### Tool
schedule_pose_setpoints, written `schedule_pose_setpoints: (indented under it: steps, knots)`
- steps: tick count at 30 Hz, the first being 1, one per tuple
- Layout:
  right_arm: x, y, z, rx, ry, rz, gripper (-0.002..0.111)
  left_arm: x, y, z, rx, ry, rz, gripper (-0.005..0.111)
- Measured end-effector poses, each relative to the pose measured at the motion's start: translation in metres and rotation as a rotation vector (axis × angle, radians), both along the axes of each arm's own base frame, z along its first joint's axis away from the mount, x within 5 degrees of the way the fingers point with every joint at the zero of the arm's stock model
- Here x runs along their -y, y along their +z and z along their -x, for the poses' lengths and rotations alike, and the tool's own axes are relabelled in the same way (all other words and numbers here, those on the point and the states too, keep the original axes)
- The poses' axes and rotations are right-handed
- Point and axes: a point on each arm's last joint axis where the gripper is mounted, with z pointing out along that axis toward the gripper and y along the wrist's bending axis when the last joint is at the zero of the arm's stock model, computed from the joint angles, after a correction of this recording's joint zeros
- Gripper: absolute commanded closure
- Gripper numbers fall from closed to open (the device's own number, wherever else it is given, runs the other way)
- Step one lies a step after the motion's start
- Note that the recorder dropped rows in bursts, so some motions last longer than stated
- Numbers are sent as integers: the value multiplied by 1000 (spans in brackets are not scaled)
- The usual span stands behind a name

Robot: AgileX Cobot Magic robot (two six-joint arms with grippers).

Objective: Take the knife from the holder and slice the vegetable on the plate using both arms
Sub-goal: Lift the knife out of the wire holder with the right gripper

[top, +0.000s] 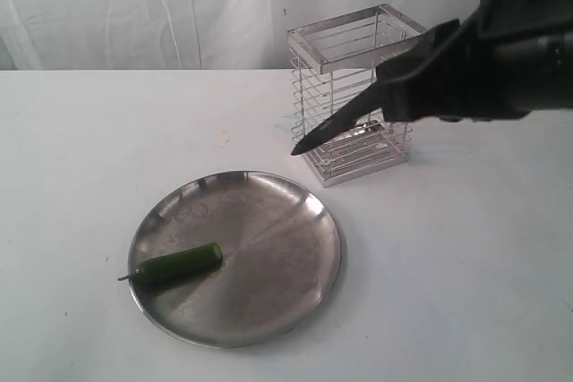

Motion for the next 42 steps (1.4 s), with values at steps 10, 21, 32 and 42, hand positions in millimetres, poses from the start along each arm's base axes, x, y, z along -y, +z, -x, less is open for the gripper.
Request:
schedule_pose_setpoints:
  steps: [10,21,32,42]
  knots:
    - [-9,-37,37,102,89,-149,91,0,0,0,0,0,0,107]
    - [-13,-38,37,151,93,-194,91,0,0,0,0,0,0,107]
    - [-13,-37,37,169,88,-207,91,0,0,0,-1,0,0,107]
    - [-15,-37,39,144,93,-240,91,2,6,-1,41,29,539,107]
